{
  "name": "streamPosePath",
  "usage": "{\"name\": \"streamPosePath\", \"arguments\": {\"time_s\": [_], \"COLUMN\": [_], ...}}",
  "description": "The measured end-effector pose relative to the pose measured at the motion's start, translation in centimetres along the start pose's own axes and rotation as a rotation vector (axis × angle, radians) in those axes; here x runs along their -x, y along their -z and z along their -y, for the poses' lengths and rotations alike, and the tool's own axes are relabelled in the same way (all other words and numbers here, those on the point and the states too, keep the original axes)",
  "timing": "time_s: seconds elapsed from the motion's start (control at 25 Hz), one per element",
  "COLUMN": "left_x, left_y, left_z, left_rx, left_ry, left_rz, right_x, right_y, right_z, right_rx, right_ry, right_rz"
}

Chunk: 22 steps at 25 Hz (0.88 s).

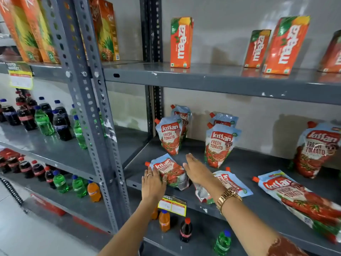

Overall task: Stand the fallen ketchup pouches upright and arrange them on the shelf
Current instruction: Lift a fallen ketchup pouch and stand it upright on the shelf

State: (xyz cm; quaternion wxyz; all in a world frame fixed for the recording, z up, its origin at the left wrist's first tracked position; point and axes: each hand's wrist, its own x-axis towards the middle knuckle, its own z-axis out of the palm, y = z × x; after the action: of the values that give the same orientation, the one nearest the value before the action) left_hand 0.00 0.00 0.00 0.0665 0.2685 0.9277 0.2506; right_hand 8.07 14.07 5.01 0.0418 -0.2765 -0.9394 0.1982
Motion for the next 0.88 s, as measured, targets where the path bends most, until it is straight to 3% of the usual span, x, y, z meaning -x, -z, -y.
{"name": "streamPosePath", "arguments": {"time_s": [0.28,0.44,0.64,0.76,0.88], "left_x": [-1.7,-3.4,-5.9,-6.7,-7.2], "left_y": [0.4,2.2,3.0,2.7,3.0], "left_z": [1.0,2.2,3.1,3.5,3.3], "left_rx": [0.338,0.403,0.521,0.632,0.694], "left_ry": [0.033,0.117,0.344,0.384,0.362], "left_rz": [0.013,-0.009,0.099,0.137,0.095], "right_x": [-1.2,-0.8,0.5,0.4,0.0], "right_y": [-1.0,-1.0,-2.1,-2.3,-2.6], "right_z": [2.4,3.9,4.8,4.8,4.8], "right_rx": [-0.093,-0.391,-0.712,-0.877,-0.857], "right_ry": [-0.131,-0.338,-0.542,-0.602,-0.575], "right_rz": [-0.03,0.014,0.062,0.079,-0.005]}}
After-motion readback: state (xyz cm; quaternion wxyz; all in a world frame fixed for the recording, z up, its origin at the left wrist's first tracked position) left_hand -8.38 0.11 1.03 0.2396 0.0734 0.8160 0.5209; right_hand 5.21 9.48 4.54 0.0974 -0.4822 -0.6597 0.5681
